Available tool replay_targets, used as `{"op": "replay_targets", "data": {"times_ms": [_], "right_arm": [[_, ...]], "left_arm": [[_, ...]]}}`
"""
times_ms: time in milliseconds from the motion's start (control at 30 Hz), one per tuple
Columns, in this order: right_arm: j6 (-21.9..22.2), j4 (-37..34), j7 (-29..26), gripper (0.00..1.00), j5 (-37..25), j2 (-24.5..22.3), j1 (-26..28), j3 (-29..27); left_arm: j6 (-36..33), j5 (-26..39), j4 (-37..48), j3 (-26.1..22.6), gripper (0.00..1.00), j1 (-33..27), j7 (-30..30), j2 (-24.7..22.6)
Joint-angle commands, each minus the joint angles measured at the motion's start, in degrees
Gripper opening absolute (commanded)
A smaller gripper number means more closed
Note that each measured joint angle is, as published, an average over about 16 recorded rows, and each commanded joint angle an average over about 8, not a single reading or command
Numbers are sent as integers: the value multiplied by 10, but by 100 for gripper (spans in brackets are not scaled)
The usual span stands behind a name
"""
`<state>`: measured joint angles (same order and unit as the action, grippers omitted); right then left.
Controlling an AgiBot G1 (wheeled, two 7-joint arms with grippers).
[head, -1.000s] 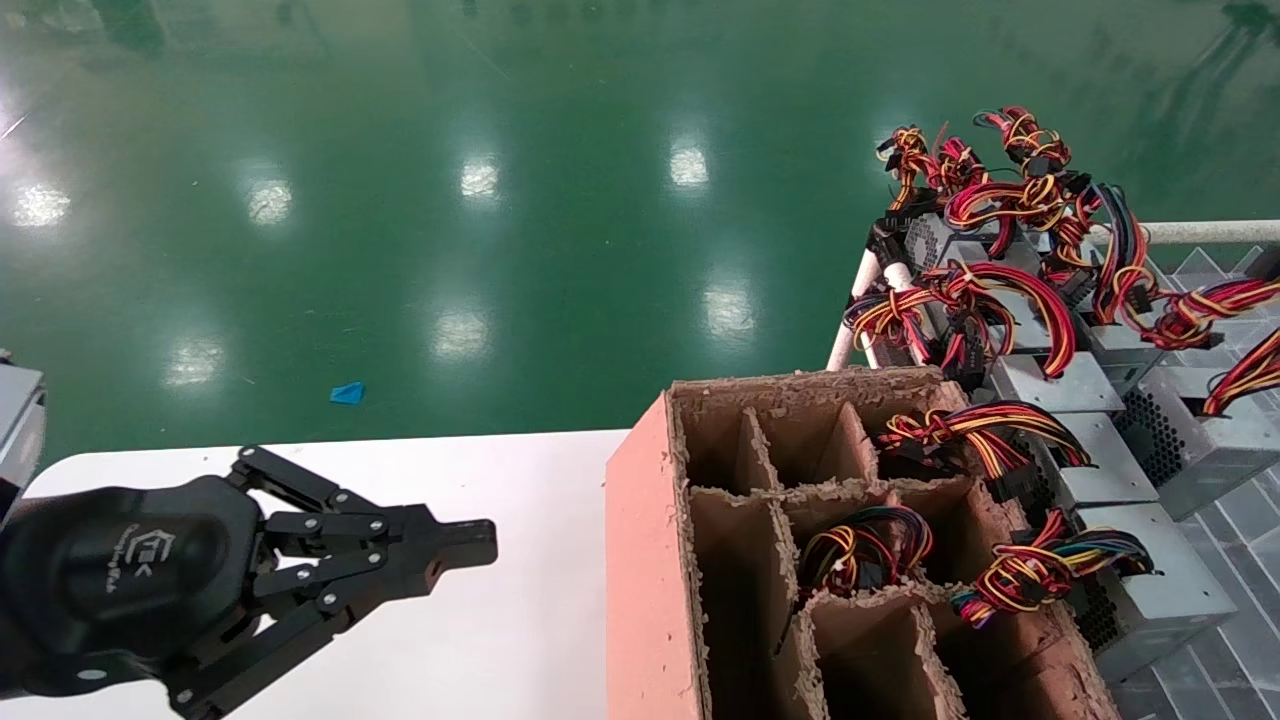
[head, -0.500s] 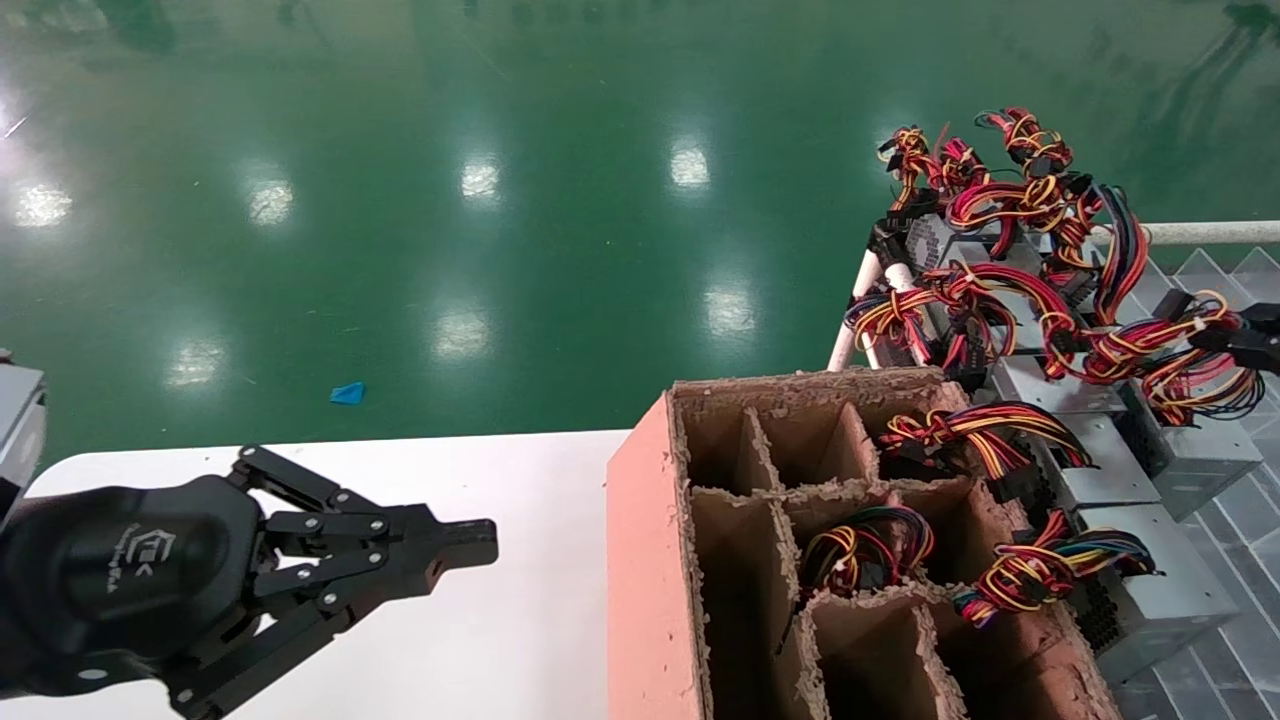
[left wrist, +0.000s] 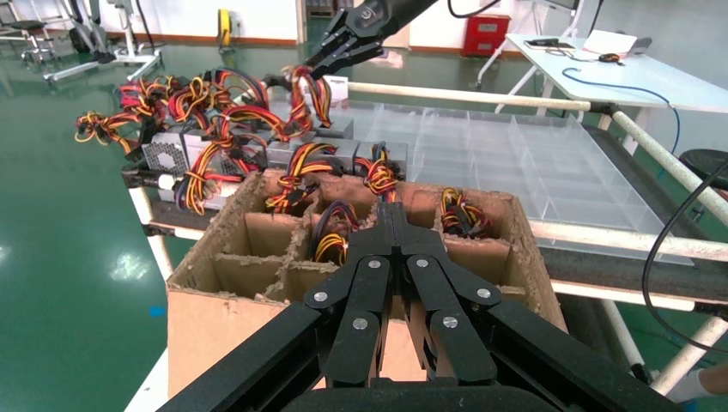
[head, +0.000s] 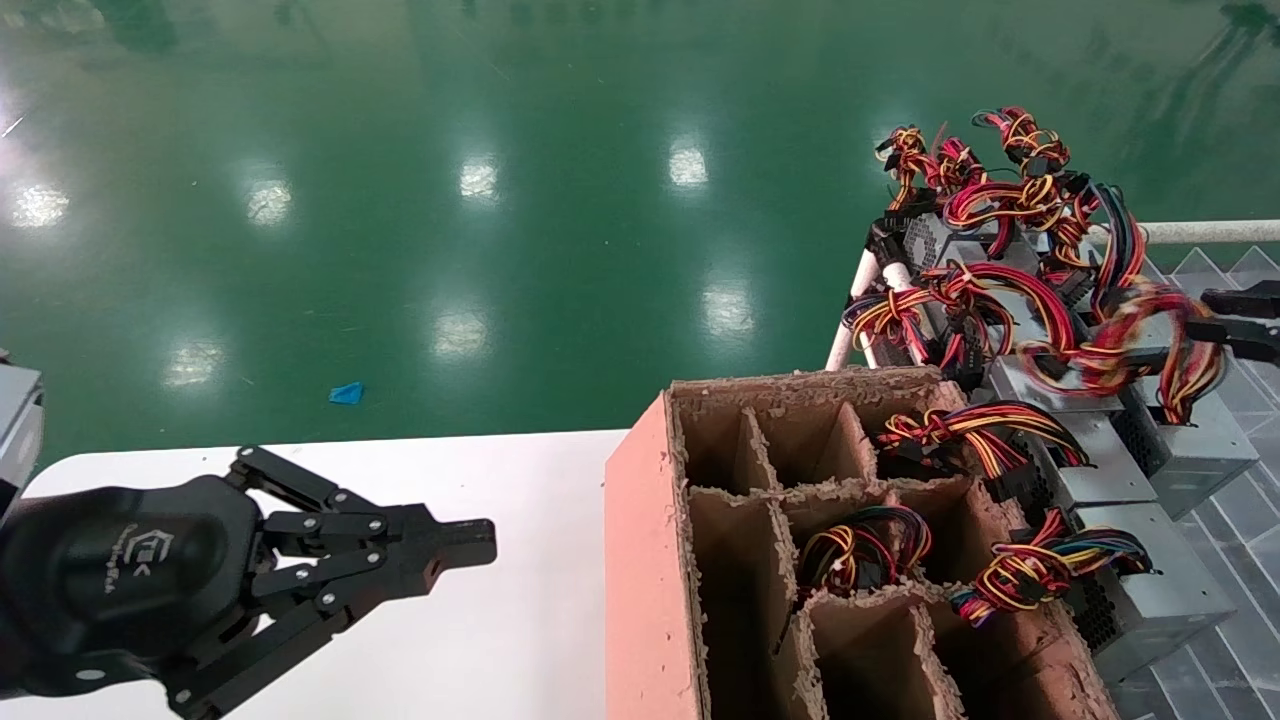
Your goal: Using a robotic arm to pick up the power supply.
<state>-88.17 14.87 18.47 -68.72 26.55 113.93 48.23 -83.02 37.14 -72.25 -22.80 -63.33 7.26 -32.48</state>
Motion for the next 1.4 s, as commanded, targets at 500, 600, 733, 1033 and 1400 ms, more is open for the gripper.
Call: {"op": "replay_targets", "data": {"times_ms": [500,600,733,1033,1400], "right_arm": [[-23,73,-20,100,100,-14,-37,-46],[-22,95,-33,100,105,-9,-57,-57],[-18,130,-52,100,116,-2,-91,-76],[-11,210,-94,100,143,13,-166,-120],[-2,308,-145,100,176,32,-259,-172]], "left_arm": [[0,0,0,0,0,0,0,0],[0,0,0,0,0,0,0,0],[0,0,0,0,42,0,0,0],[0,0,0,0,100,0,0,0],[0,0,0,0,100,0,0,0]]}}
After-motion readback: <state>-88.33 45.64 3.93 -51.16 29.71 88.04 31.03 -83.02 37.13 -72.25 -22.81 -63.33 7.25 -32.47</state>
